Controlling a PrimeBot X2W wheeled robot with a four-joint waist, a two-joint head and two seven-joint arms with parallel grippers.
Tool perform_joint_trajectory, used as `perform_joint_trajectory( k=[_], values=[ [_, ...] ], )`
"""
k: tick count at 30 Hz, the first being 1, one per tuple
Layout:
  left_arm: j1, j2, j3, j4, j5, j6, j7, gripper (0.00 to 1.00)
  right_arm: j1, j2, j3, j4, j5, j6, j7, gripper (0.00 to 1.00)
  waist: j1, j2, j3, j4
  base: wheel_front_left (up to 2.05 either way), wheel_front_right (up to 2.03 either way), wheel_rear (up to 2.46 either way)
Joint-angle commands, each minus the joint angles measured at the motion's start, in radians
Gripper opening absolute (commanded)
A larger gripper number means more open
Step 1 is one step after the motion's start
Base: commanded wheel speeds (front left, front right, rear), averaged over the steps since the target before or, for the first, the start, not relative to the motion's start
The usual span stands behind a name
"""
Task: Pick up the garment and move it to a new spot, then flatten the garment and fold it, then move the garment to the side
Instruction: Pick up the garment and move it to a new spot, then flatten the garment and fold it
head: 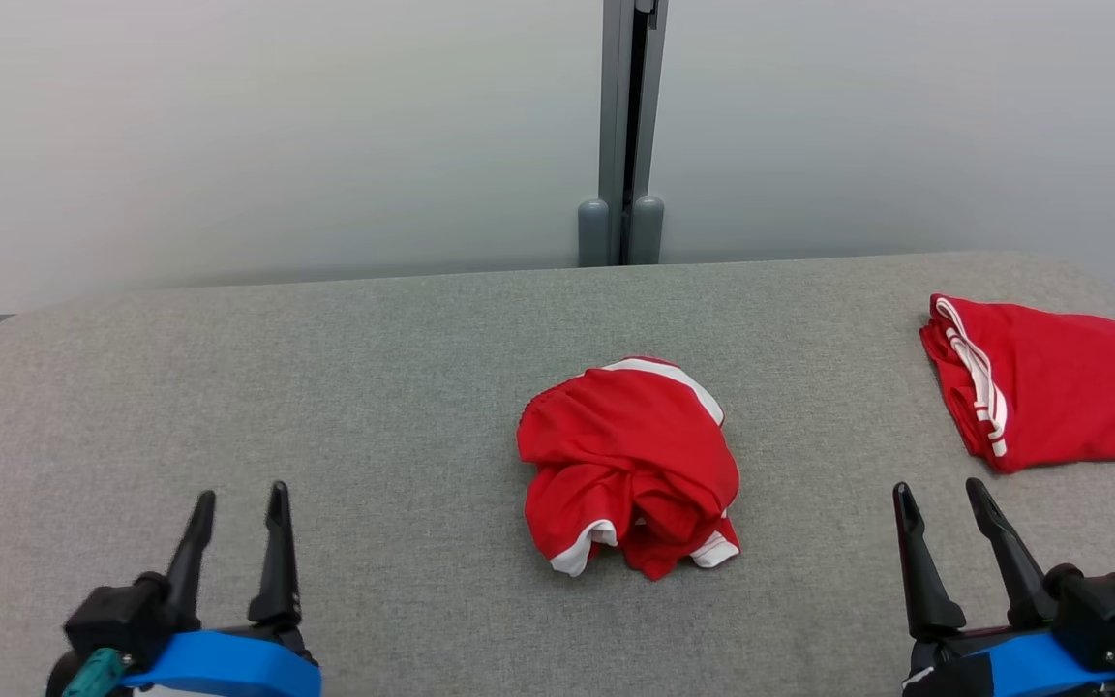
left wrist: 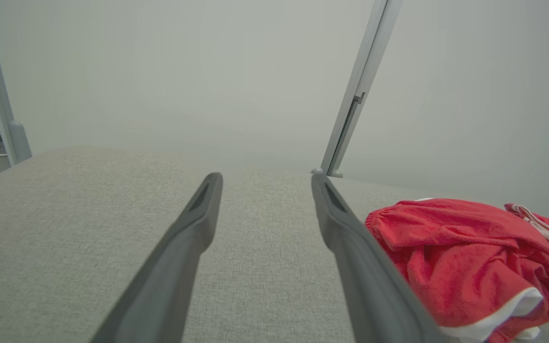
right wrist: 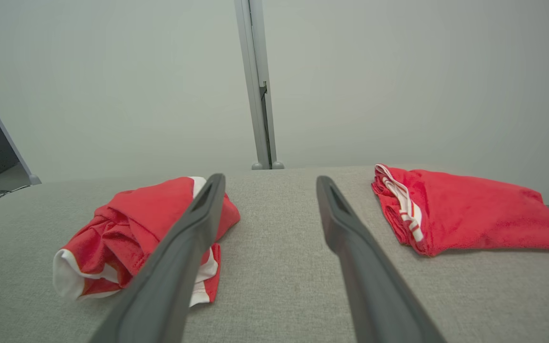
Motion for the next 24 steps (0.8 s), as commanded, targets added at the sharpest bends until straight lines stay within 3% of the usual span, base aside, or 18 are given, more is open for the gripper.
perform_joint_trajectory(
  k=[1,6,11,13,24],
  values=[
    [0.014,-0.013,0.049,-0.037,0.023,-0.010,-0.007,1.00,0.015,-0.002,-0.003,0.008,0.009,0.000,-0.003,1.00,0.0000,0.0000,0.000,-0.003,0.00,0.00,0.00],
    [0.068,-0.050,0.119,-0.081,0.085,-0.054,-0.007,1.00,0.015,-0.002,0.001,0.024,0.021,0.000,-0.011,1.00,0.0000,0.0000,0.000,-0.006,0.00,0.00,0.00],
    [0.090,-0.069,0.126,-0.049,0.174,-0.030,-0.007,1.00,0.017,-0.002,0.001,0.040,0.025,0.000,-0.011,1.00,0.0000,0.0000,-0.007,-0.001,0.00,0.00,0.00],
    [0.080,-0.073,0.136,-0.012,0.216,-0.044,-0.007,1.00,0.018,-0.002,0.004,0.056,0.016,0.000,-0.010,1.00,0.0000,0.0000,-0.013,0.005,0.00,0.00,0.00],
    [0.070,-0.096,0.160,0.020,0.226,-0.078,-0.007,1.00,0.004,-0.002,0.013,0.073,0.011,0.000,-0.012,1.00,0.0000,0.0000,-0.014,0.001,0.00,0.00,0.00]
  ],
)
